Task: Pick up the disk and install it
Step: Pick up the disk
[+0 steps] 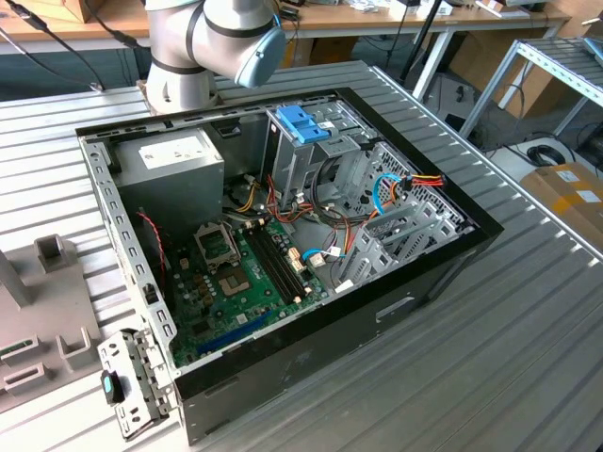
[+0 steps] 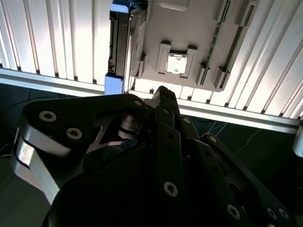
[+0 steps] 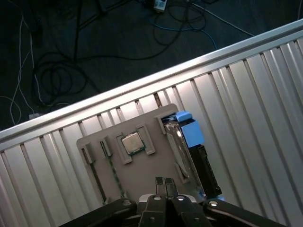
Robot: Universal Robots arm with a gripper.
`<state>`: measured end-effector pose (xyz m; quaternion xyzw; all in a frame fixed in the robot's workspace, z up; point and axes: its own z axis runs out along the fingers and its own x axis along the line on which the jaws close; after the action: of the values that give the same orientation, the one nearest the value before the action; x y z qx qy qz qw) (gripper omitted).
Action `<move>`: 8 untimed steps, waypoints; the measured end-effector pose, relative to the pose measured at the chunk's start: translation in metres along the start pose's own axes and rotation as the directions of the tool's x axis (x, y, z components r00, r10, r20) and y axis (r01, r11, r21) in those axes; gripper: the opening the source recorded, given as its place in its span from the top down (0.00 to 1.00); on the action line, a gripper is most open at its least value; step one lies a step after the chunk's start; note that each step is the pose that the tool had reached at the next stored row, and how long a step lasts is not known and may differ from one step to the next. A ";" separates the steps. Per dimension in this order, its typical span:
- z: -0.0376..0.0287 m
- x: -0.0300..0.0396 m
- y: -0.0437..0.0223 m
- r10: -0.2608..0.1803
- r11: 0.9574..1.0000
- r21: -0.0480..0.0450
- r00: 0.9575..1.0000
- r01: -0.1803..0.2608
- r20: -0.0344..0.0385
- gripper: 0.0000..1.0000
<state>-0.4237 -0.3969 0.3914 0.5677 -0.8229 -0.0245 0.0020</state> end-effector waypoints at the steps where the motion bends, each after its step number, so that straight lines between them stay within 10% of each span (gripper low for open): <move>1: 0.0001 -0.0006 0.0001 -0.008 1.000 0.000 1.000 0.008 0.000 0.90; 8: 0.0031 -0.0281 0.0094 -0.145 0.989 -0.004 0.989 0.145 -0.007 0.90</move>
<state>-0.4226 -0.3673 0.3894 0.6260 -0.7794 -0.0240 0.0039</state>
